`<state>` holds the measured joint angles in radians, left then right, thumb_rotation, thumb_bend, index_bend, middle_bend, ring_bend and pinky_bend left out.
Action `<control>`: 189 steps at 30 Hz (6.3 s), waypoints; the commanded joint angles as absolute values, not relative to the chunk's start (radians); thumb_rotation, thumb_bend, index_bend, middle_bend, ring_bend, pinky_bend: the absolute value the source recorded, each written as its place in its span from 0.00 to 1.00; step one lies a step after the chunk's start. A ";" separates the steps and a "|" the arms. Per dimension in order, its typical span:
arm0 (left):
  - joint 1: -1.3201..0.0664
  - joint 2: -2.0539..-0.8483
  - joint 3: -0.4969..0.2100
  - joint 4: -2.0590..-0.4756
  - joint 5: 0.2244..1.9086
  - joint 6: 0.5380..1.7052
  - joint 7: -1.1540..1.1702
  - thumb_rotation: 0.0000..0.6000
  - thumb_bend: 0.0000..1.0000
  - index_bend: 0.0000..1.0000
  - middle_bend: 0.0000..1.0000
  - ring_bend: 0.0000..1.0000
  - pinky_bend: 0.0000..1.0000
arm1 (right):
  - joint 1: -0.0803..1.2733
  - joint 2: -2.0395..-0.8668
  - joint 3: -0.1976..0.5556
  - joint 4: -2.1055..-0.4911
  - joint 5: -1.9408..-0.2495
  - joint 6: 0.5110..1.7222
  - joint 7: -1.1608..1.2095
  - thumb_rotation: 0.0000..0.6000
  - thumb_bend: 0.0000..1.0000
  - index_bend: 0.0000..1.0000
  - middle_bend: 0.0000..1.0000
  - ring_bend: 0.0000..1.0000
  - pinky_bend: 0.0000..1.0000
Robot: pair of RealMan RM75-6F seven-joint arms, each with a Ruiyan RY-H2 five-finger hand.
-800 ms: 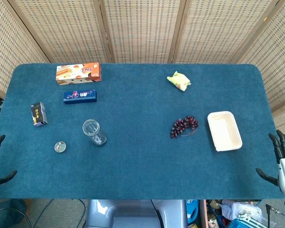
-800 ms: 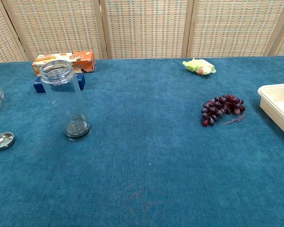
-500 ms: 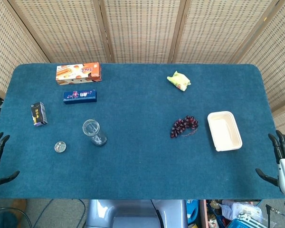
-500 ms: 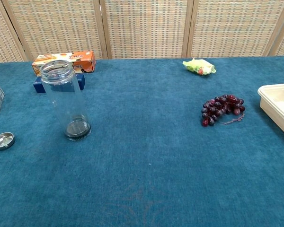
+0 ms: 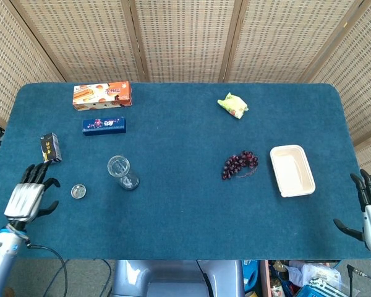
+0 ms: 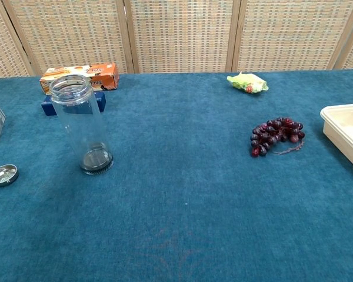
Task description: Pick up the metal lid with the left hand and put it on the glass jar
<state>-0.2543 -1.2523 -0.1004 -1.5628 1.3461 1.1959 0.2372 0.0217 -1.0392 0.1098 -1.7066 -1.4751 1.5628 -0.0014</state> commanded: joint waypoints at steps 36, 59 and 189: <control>-0.385 -1.504 -0.107 -1.266 1.178 1.043 0.260 1.00 0.41 0.49 0.00 0.00 0.00 | 0.027 -1.022 0.120 -1.693 -1.444 1.538 0.058 1.00 0.00 0.03 0.00 0.00 0.00; -0.393 -1.526 -0.101 -1.242 1.172 1.041 0.255 1.00 0.48 0.55 0.00 0.00 0.00 | 0.026 -1.013 0.121 -1.694 -1.442 1.536 0.079 1.00 0.00 0.03 0.00 0.00 0.00; -0.468 -1.052 -0.103 -1.977 1.229 1.372 0.381 1.00 0.26 0.00 0.00 0.00 0.00 | 0.031 -1.010 0.129 -1.683 -1.416 1.518 0.103 1.00 0.00 0.03 0.00 0.00 0.00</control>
